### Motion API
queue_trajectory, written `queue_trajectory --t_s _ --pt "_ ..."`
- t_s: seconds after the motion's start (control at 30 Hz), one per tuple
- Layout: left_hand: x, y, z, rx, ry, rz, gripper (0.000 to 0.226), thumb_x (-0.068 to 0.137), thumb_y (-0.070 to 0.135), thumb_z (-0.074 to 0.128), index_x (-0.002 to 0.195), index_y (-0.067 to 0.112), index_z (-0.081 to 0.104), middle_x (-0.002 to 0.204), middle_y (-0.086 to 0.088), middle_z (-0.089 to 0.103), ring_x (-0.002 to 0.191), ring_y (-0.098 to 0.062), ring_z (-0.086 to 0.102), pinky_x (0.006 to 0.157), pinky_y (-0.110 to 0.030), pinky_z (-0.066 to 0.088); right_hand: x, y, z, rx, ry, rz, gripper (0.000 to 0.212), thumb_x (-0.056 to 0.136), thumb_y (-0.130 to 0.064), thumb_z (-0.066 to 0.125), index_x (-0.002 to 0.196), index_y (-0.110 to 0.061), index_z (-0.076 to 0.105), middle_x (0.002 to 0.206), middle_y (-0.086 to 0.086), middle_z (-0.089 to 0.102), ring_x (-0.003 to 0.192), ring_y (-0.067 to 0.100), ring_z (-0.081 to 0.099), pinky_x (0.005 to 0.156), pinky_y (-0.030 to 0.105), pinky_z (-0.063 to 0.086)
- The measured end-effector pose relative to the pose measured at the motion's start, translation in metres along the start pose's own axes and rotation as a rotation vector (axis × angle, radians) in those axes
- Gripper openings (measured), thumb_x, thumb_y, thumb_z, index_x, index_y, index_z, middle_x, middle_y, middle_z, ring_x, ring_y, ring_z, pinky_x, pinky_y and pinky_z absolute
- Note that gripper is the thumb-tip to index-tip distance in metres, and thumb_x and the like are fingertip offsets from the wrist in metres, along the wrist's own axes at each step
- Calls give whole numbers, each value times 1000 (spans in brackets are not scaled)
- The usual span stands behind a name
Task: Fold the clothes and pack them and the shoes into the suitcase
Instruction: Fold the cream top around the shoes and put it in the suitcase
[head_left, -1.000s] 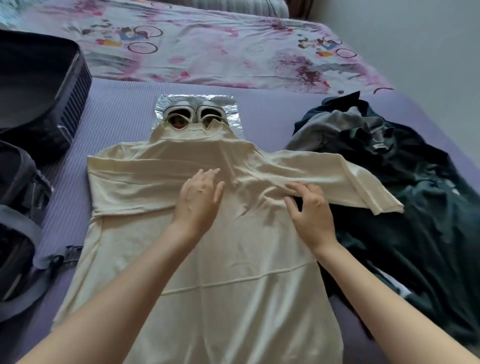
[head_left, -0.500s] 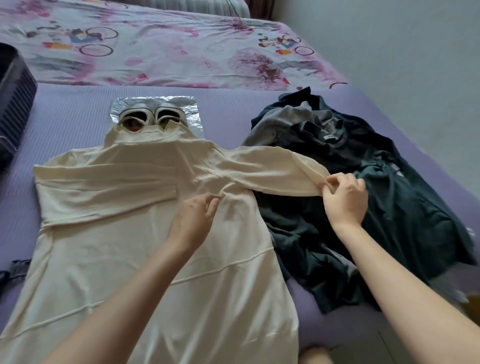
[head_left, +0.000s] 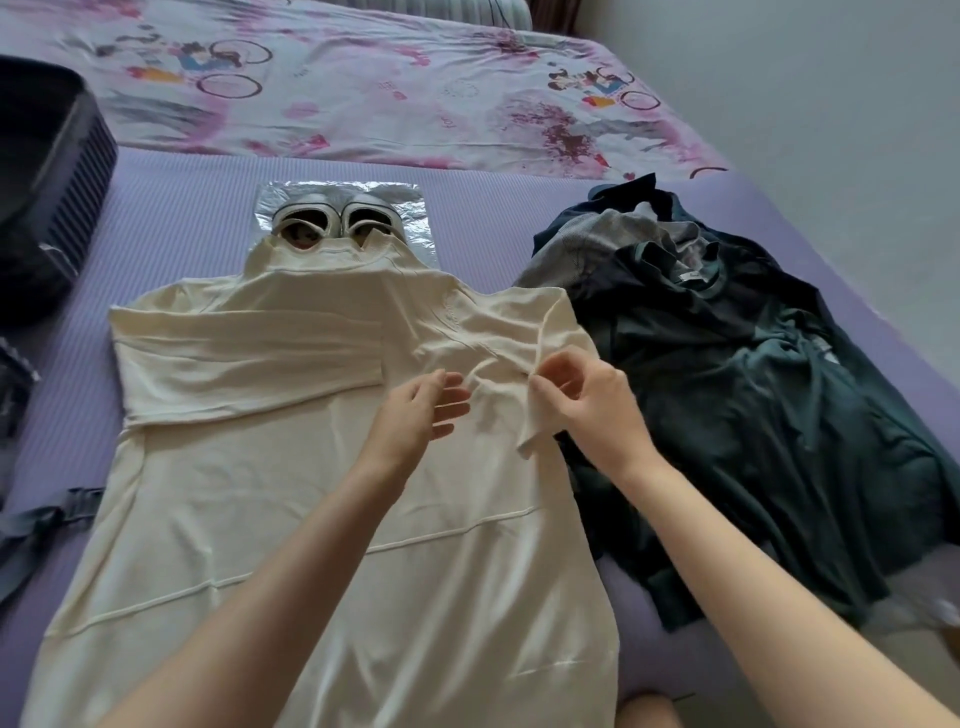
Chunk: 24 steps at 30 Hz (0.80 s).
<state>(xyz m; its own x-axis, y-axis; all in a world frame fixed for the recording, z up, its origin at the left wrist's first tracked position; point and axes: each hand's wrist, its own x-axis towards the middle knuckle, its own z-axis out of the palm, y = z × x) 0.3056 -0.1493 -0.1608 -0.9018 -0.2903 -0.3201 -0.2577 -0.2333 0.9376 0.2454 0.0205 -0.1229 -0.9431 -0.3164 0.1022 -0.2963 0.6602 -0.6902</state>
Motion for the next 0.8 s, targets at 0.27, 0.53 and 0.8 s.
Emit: queue_trajectory --t_s 0.27,0.53,0.8 --pt "1 -3 -43 -146 131 -135 12 90 22 59 86 14 67 74 -2 67 65 -13 61 60 -24 49 -11 -53 89 340 -287 -60 26 89 1 52 103 -9 71 95 4 72 87 13 67 78 24 52" --pt "27 6 -115 373 393 157 11 84 10 62 90 17 69 81 -6 67 78 -16 59 72 -29 43 43 -30 72 -52 -189 -125 29 91 -9 51 113 -20 67 112 -3 67 107 13 59 94 29 44" --pt "42 1 -160 598 503 241 10 86 15 63 92 15 71 78 0 65 71 -8 57 60 -13 40 149 -26 124 -415 -340 -89 39 92 -15 51 128 -29 56 131 5 53 121 25 46 102 35 36"
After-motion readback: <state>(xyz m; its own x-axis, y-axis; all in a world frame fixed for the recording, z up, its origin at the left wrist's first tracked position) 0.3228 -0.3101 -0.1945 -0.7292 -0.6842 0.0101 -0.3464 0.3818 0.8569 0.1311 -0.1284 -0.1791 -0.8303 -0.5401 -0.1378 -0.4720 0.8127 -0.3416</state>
